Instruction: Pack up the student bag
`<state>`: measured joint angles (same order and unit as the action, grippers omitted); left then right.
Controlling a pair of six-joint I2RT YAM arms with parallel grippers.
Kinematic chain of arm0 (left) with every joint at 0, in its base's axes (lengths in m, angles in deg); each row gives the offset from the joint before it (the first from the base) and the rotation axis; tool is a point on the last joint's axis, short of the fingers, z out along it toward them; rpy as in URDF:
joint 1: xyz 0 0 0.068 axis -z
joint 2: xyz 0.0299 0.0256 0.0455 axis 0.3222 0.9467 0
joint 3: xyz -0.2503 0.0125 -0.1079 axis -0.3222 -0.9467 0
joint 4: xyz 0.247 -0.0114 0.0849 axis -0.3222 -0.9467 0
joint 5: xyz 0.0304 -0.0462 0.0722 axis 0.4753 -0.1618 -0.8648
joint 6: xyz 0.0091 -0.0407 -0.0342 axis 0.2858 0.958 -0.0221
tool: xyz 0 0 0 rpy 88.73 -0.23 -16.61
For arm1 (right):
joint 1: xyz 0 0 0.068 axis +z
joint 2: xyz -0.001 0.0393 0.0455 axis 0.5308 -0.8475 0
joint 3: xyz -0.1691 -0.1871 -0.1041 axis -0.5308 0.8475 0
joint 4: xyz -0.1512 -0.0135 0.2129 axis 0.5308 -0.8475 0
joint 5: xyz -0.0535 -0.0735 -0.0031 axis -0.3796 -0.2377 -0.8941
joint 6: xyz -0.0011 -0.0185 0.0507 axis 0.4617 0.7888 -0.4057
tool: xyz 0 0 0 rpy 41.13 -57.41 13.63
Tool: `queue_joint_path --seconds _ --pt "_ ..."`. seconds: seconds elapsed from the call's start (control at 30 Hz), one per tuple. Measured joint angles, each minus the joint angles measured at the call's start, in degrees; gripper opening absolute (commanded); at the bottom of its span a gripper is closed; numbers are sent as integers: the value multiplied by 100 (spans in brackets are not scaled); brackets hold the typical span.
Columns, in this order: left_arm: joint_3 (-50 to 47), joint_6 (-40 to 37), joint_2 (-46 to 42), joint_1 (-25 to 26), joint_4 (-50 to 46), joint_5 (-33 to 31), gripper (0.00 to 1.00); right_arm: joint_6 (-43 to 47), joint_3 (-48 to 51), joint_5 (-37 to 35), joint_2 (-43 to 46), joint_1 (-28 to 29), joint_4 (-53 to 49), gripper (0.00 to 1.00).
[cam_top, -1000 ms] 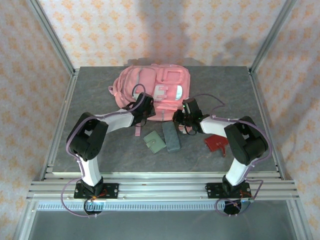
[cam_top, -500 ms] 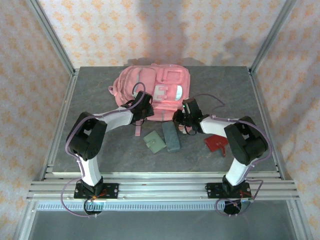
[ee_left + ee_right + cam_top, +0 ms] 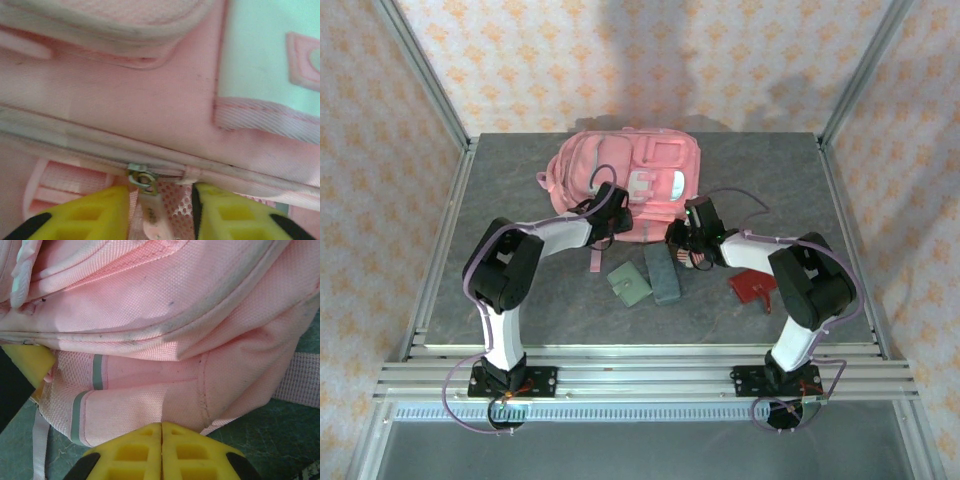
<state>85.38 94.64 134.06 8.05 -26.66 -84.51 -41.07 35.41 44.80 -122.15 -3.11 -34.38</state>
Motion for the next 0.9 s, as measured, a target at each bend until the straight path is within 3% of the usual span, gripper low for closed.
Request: queue_joint_path --seconds 0.1,0.2,0.53,0.63,0.8,0.9 --pt "63 2 63 2 70 72 13 0 0 0 0 0 0 8" --pt "127 2 125 2 72 107 6 0 0 0 0 0 0 8" --pt "127 -42 125 -2 44 66 0 0 0 2 0 0 0 9" --pt "127 -114 125 -2 26 68 0 -2 0 22 9 7 0 16" --pt "127 -308 79 0 -55 98 0 -44 -2 122 376 114 -140 42" --pt "127 -437 -85 4 -192 162 0 -175 -61 236 654 166 -149 46"
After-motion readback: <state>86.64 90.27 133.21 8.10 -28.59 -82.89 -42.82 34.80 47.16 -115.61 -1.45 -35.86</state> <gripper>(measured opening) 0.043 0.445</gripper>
